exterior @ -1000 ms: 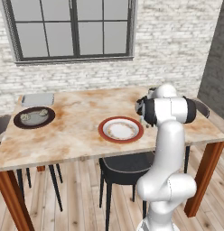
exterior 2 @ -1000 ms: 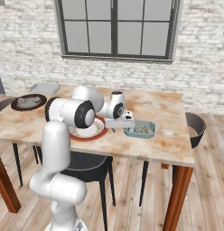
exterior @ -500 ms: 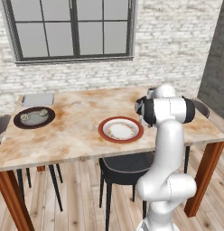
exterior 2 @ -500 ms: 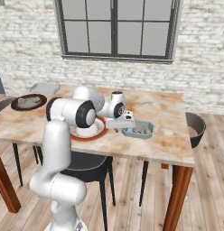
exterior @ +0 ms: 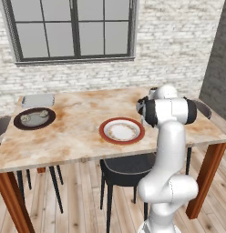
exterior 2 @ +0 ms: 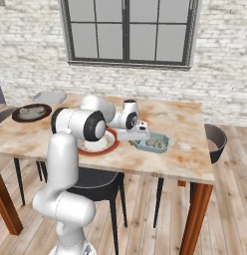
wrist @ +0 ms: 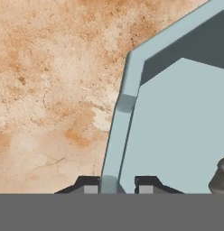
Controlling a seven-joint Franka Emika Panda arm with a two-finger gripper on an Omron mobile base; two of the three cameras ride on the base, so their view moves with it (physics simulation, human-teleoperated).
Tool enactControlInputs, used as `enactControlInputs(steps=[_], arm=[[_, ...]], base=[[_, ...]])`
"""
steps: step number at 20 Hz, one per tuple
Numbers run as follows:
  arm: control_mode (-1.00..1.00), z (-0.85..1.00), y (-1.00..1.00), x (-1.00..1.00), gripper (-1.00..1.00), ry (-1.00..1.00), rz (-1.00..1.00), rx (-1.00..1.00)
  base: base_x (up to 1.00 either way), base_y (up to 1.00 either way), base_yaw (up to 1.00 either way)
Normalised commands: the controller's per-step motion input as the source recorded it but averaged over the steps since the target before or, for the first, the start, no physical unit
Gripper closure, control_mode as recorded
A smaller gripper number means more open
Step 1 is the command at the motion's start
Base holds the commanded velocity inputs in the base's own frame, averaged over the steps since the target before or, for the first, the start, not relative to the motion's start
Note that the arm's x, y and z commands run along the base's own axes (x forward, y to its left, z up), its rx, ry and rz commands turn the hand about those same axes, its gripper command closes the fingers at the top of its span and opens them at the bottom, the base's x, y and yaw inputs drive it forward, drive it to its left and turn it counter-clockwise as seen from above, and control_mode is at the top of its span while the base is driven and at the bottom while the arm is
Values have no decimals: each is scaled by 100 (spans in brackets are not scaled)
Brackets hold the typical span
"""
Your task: Place two dumplings into each of the tupperware containers and then place the containers in the fridge.
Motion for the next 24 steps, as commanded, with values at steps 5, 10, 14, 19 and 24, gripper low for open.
enactControlInputs(steps=[5, 10, 14, 19, 24], arm=[[-100, 16, 0, -1, 100, -2, 7, -5], [-100, 43, 0, -4, 100, 0, 11, -7], [-100, 44, 0, -8, 100, 0, 20, -9], [-100, 40, 2, -30, 100, 0, 42, -1], [-100, 42, 28, -59, 100, 0, 49, 0]], base=[[0, 0, 0], [0, 0, 0], [0, 0, 0], [0, 0, 0], [0, 0, 0]])
